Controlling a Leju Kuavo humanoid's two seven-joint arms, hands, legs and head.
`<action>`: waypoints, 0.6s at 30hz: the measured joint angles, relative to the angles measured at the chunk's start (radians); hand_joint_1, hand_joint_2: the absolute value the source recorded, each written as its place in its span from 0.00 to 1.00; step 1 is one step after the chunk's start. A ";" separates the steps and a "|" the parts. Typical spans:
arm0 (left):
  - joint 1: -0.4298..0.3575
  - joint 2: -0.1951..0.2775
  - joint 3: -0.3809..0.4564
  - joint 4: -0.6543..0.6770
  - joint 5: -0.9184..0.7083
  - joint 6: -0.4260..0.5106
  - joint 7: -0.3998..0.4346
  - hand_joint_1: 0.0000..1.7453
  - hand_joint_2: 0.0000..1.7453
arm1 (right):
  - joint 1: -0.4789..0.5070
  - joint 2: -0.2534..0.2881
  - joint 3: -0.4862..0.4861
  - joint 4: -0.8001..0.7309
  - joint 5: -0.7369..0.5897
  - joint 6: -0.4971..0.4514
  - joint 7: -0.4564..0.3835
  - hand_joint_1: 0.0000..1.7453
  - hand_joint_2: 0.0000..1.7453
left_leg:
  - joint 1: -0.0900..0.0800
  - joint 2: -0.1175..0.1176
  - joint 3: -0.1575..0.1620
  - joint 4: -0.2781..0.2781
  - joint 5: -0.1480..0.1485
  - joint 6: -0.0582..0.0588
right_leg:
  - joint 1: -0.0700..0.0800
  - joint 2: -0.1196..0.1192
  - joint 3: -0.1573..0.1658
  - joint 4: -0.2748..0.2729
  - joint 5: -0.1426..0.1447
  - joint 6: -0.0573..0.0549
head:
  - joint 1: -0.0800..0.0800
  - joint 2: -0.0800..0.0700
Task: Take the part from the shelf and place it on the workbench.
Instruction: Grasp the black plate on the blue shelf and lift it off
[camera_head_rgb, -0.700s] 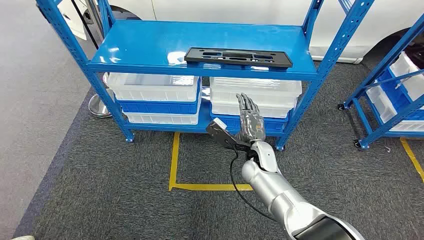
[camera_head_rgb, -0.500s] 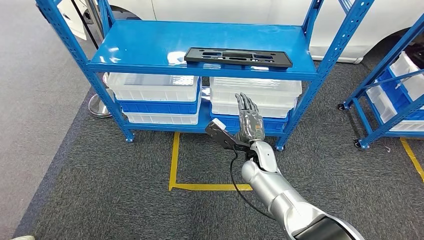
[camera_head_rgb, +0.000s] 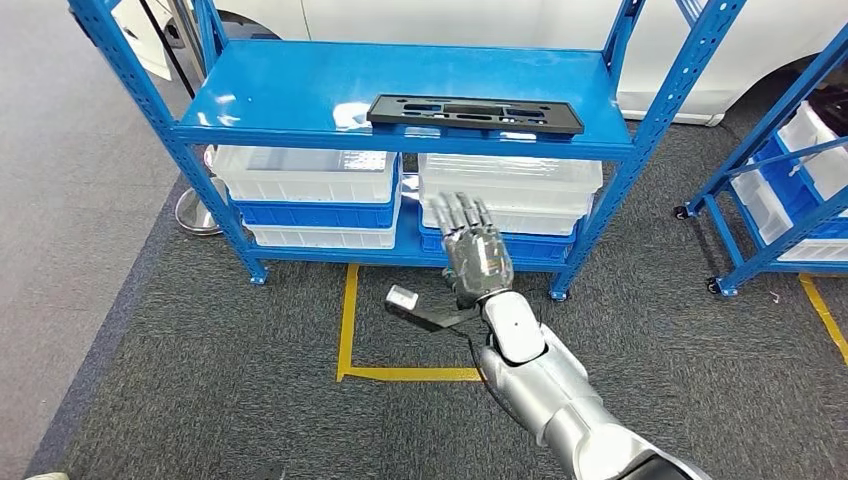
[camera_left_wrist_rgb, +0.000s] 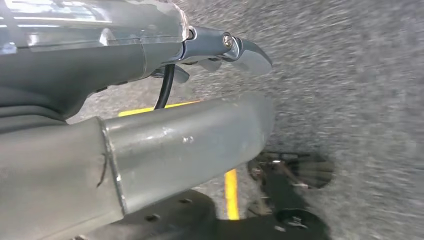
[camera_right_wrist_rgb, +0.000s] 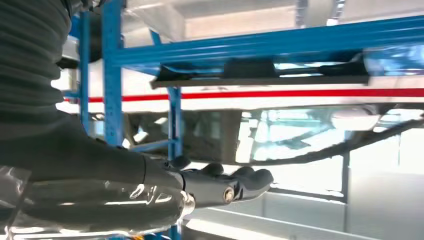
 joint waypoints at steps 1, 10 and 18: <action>-0.006 0.000 -0.002 0.000 -0.004 -0.001 -0.001 0.00 0.00 | 0.005 0.000 0.000 -0.009 0.020 0.000 0.000 0.00 1.00 | 0.000 -0.001 0.000 0.000 0.000 0.000 | 0.000 -0.001 0.000 0.000 0.000 0.000 | 0.000 0.000; 0.006 -0.005 -0.017 0.000 -0.029 0.007 0.012 0.00 0.00 | 0.009 0.006 0.000 0.008 -0.007 0.000 -0.009 0.00 1.00 | -0.004 -0.001 -0.001 0.000 -0.001 0.009 | -0.005 -0.002 0.003 -0.010 0.003 0.007 | -0.001 0.000; 0.003 -0.010 -0.034 0.000 -0.053 0.010 0.005 0.00 0.00 | 0.001 0.014 0.001 0.062 -0.032 0.000 -0.012 0.00 1.00 | 0.008 -0.006 0.030 -0.036 0.002 0.029 | -0.006 0.013 -0.170 0.261 -0.073 0.015 | 0.001 0.000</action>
